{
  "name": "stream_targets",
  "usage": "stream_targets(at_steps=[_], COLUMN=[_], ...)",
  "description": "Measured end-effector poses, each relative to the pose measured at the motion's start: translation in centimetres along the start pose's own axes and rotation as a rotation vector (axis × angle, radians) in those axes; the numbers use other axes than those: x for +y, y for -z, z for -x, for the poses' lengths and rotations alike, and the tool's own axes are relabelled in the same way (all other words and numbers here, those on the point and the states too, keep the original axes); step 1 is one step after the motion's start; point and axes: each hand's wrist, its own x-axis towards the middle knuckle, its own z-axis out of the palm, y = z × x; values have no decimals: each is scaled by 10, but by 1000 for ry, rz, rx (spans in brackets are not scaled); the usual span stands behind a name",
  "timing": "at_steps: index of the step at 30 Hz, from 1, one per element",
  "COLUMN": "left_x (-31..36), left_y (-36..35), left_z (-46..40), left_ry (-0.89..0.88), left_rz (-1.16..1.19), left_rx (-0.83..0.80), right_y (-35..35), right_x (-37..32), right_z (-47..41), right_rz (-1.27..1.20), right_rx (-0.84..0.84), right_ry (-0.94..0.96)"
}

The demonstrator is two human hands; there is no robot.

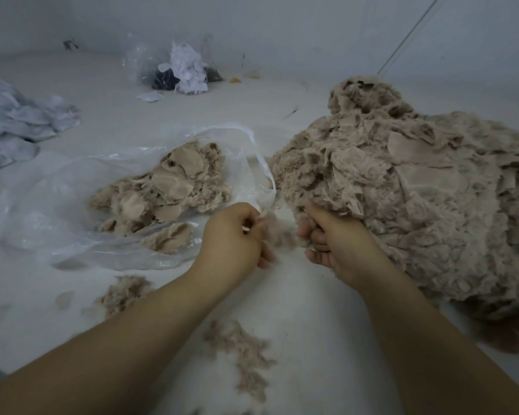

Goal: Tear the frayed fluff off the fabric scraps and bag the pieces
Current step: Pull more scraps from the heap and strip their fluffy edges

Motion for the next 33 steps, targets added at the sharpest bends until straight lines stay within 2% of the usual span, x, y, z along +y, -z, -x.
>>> stream_targets(at_steps=[3,6,8,10,16,18,20,22,24,26,31,33], left_x=[-3,-2,-3,-3,2,2,4,2,-3,-5,-11,-9], left_y=[-3,-11,-17,-17,-12,-12,-12,-12,-11,-9,-11,-12], left_z=[-6,4,9,11,12,7,3,-2,-7,-11,-15,-17], left_ry=[-177,-460,-585,-630,-417,-219,40,188,238,246,238,273], left_rz=[-71,-368,-419,-403,-292,-153,114,223,204,247,328,403], left_rx=[86,65,4,-26,-32,-22,-24,-112,-267,-339,-307,-212], right_y=[2,3,4,5,6,6,6,7,8,9,10,10], right_x=[0,1,1,1,2,3,4,4,5,5,6,5], right_z=[2,4,5,4,2,1,-1,-1,0,-1,-2,-1], right_rz=[103,114,63,61,88,120,115,131,163,187,267,281], right_rx=[-45,-99,-126,-153,-184,-178,-163,-186,-223,-237,-252,-239], right_ry=[35,57,49,28,37,42,39,41,37,33,54,48])
